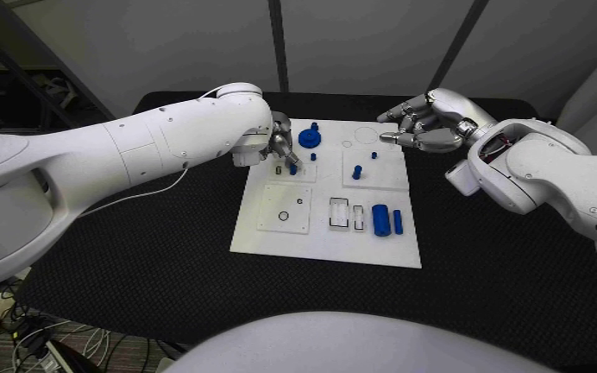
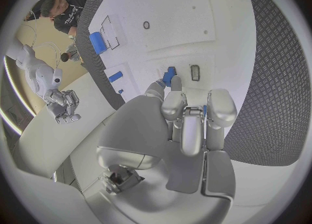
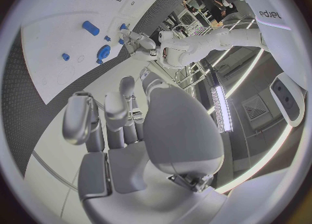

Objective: Assemble the parts on the task board

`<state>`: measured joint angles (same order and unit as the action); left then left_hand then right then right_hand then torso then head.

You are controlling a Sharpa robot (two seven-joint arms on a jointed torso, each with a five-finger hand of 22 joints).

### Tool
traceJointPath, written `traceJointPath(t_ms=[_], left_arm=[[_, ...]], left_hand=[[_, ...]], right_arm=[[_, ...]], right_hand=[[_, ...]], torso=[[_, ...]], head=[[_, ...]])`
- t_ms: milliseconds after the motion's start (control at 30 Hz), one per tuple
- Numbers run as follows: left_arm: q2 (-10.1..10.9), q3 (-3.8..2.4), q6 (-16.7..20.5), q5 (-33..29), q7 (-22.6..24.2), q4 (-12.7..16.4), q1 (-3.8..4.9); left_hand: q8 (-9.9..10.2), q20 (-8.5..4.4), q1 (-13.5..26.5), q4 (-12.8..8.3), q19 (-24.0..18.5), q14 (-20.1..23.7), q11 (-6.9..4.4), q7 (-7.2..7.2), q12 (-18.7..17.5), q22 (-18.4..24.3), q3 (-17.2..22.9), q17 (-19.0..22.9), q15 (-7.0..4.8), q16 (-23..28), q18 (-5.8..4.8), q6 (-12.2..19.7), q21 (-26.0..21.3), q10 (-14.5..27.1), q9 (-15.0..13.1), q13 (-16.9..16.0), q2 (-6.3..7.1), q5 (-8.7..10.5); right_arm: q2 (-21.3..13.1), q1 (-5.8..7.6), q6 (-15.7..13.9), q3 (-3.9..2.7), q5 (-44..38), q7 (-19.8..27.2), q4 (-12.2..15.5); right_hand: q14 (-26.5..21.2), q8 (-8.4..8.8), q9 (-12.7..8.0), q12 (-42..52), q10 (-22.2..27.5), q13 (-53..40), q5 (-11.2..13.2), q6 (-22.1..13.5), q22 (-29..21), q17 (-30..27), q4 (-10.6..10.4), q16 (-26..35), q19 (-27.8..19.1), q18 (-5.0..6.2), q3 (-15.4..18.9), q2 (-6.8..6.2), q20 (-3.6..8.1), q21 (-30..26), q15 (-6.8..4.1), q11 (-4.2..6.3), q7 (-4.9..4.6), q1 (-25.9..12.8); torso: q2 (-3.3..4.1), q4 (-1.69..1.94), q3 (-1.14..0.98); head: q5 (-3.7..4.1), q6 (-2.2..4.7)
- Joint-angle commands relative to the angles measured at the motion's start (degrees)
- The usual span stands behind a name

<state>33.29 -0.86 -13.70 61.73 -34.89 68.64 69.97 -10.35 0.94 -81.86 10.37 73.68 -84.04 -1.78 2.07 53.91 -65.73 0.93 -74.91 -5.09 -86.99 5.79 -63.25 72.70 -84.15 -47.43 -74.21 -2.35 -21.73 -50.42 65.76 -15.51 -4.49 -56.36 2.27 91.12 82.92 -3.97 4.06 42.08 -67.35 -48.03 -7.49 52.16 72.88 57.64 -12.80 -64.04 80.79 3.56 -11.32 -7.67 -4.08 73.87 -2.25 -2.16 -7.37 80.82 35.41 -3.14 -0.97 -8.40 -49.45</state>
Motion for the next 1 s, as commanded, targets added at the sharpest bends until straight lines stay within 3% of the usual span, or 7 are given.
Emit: traceJointPath(t_ms=[33, 133, 333, 600, 1000], left_arm=[[0.26, 0.09, 2.39, -0.61, 1.94, 0.37, -0.1], [0.74, 0.09, 3.62, -1.95, 2.52, 0.91, -0.1], [1.68, 0.09, 4.97, -3.16, 3.23, 2.08, -0.11], [3.52, 0.09, 8.05, -4.32, 4.11, 4.63, -0.12], [8.29, 0.2, 18.26, -2.23, 7.89, 11.14, -0.71]], left_hand=[[-0.83, 0.26, -0.83, -5.42, 0.2, -4.99, -0.35, 0.11, -0.31, -0.24, 9.53, -10.85, -0.25, -0.33, 0.05, 0.27, -0.12, -0.46, -0.69, 0.34, 0.31, 0.64], [-2.09, 0.35, 3.04, -7.11, 0.27, -5.0, -0.16, 0.15, -0.38, -0.67, 18.59, -10.88, -0.09, -0.37, 0.09, 0.38, -0.02, -0.71, -2.11, 0.52, 3.32, 0.12], [-3.53, 0.36, 7.43, -9.43, 0.28, -5.01, -0.24, 0.07, -0.12, -0.98, 26.03, -10.92, -0.22, -0.41, 0.07, 0.51, -0.07, -0.98, -3.89, 0.45, 5.47, -0.62], [-4.03, 0.31, 8.8, -10.49, 0.36, -5.02, -0.25, -0.05, 0.01, -1.18, 28.09, -10.96, -0.23, -0.45, 0.07, 0.55, -0.03, -1.08, -4.53, 0.39, 5.98, -0.99], [-4.47, 0.28, 9.62, -11.6, 0.74, -5.09, -0.45, -0.22, 0.65, -1.74, 29.48, -11.2, -0.25, -0.62, -0.04, 0.29, 0.33, -1.37, -4.96, 0.13, 6.57, -1.3]], right_arm=[[0.05, 0.11, 0.11, -0.05, -0.11, 0.27, 0.02], [0.06, 0.11, 0.15, -0.05, -0.11, 0.27, -0.04], [0.14, 0.11, 0.22, -0.05, -0.11, 0.29, -0.14], [0.12, 0.11, 0.28, -0.05, -0.11, 0.32, -0.23], [-0.18, 0.11, 0.23, -0.04, -0.11, 0.36, -0.21]], right_hand=[[0.55, 0.22, -0.07, 0.33, -0.39, 0.03, -0.2, 0.24, 0.03, 0.08, -0.35, 0.12, 0.42, 0.62, -0.14, -0.16, 0.05, -0.28, -0.01, -0.09, 0.11, -0.47], [0.55, 0.22, -0.07, 0.33, -0.39, 0.03, -0.2, 0.24, 0.03, 0.08, -0.35, 0.12, 0.42, 0.62, -0.14, -0.16, 0.05, -0.28, -0.01, -0.09, 0.11, -0.47], [0.55, 0.22, -0.07, 0.33, -0.39, 0.03, -0.2, 0.24, 0.03, 0.08, -0.35, 0.12, 0.42, 0.62, -0.14, -0.16, 0.05, -0.28, -0.01, -0.09, 0.11, -0.47], [0.58, 0.2, -0.06, 0.44, -0.45, -0.02, -0.22, 0.28, 0.08, 0.15, -0.37, 0.1, 0.46, 0.6, -0.16, -0.15, 0.06, -0.25, -0.01, -0.09, 0.11, -0.52], [0.58, 0.19, -0.06, 0.43, -0.45, 0.02, -0.22, 0.3, 0.04, 0.14, -0.41, 0.13, 0.45, 0.61, -0.15, -0.14, 0.06, -0.3, -0.01, -0.1, 0.11, -0.59]], torso=[[-0.01, 0.03, 0.0], [-0.04, 0.09, -0.01], [-0.04, 0.08, -0.01], [-0.03, 0.09, -0.01], [-0.1, 0.3, -0.1]], head=[[0.0, -0.03], [-0.01, -0.03], [-0.11, 0.01], [-0.15, 0.06], [-0.33, 0.01]])
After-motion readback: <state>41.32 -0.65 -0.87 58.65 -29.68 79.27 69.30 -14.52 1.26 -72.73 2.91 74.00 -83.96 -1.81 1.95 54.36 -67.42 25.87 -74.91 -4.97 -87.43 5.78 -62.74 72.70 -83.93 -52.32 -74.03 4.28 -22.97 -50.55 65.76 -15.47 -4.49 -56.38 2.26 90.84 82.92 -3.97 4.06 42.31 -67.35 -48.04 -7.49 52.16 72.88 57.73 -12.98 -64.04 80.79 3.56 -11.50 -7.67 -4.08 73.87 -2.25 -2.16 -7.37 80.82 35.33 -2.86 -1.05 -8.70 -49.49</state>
